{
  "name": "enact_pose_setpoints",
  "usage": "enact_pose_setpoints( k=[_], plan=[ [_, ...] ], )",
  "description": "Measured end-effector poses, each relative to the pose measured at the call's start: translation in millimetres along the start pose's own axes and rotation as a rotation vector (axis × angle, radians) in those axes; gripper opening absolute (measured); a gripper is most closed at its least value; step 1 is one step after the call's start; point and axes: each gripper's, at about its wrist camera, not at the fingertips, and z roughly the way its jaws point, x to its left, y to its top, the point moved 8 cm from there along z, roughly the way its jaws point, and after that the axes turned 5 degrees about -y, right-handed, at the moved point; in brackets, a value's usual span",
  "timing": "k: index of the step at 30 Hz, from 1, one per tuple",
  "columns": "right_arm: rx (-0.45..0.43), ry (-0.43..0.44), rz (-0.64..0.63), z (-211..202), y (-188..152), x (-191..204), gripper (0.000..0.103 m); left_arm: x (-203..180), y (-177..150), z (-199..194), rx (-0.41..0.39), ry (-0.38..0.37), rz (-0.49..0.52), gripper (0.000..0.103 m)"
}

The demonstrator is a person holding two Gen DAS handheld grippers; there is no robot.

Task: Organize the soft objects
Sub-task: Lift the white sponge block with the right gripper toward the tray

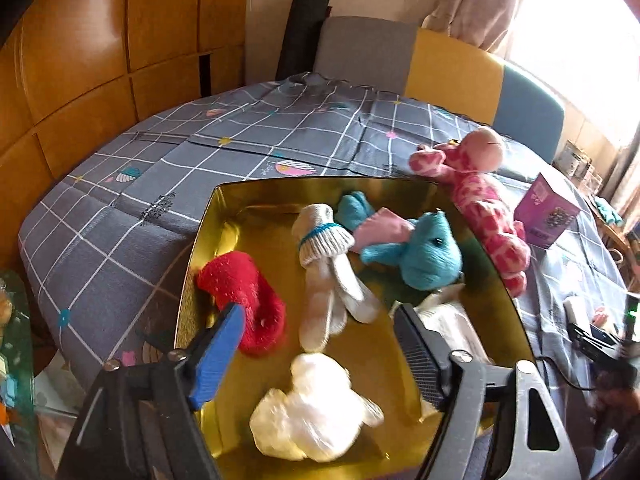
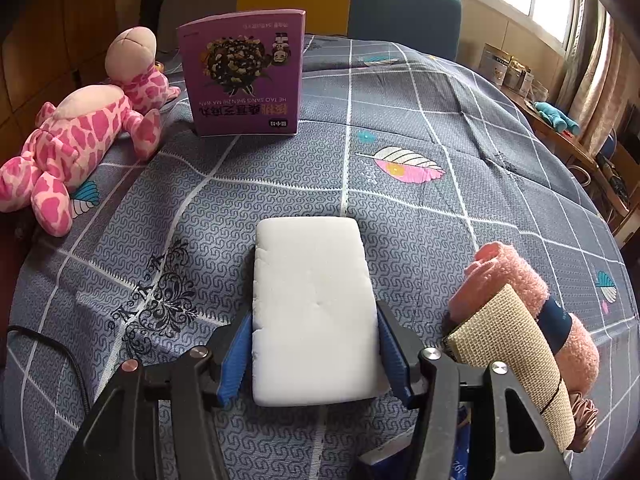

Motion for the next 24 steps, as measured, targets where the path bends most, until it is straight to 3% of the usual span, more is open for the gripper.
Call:
enact_pose_setpoints(
  k=[11,24],
  plan=[
    [-0.003,-0.007,-0.003,-0.6,0.0,0.1,0.058,-3.6,-11.7,-14.1,-0.016,0.018,-0.009,0.100],
    [0.013,-0.039,-0.011,-2.6,-0.5,3.2,0.056,-7.7,-4.3,-32.7,-0.076,0.013,0.018,0.102]
  ],
)
